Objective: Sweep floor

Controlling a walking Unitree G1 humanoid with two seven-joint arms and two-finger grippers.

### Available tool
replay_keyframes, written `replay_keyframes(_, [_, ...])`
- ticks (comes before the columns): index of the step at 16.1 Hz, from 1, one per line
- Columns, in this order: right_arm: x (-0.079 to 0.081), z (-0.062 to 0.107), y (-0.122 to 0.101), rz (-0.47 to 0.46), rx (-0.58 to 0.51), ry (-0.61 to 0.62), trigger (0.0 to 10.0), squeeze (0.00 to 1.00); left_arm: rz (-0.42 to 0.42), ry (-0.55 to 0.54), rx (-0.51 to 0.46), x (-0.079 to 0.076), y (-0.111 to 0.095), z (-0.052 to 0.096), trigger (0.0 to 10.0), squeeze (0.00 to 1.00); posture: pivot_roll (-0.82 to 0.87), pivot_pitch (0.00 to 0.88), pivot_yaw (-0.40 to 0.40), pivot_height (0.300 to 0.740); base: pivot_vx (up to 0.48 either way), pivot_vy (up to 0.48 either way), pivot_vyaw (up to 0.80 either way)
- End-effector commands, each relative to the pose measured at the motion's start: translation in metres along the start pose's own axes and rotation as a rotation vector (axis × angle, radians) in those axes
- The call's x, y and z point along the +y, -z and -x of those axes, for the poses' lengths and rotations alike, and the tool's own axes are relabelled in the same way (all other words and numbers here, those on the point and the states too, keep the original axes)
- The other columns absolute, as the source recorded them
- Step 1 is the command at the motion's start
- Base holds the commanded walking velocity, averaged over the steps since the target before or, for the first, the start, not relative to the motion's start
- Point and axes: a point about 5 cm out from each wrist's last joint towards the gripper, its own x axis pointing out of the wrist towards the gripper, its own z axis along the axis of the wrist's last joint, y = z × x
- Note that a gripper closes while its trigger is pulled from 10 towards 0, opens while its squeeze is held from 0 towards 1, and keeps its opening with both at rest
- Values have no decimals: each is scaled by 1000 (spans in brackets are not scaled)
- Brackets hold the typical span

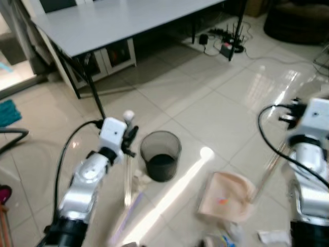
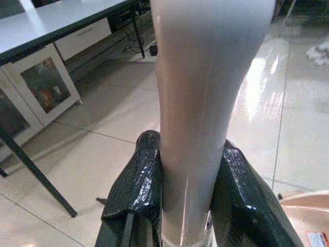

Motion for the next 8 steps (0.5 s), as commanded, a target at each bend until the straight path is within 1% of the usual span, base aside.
replay_keyframes(1, [-8,1,-7,12,-35,32,10000,0,-19,14,-46,-4,-10,-3,10000,0,-22,80,69,740,0,-472,-581])
replay_keyframes(2, [-6,2,-7,9,-31,29,10000,0,-21,14,-49,-3,-11,-3,10000,0,-23,81,71,740,0,-472,-600])
replay_keyframes(4, [-2,5,-8,-4,-26,22,10000,0,-24,13,-52,-2,-12,-4,10000,0,-27,84,74,740,0,-476,-800])
replay_keyframes(8, [-1,6,-8,-11,-19,24,10000,0,-29,13,-54,-1,-13,-6,10000,0,-30,84,78,740,0,-476,-800])
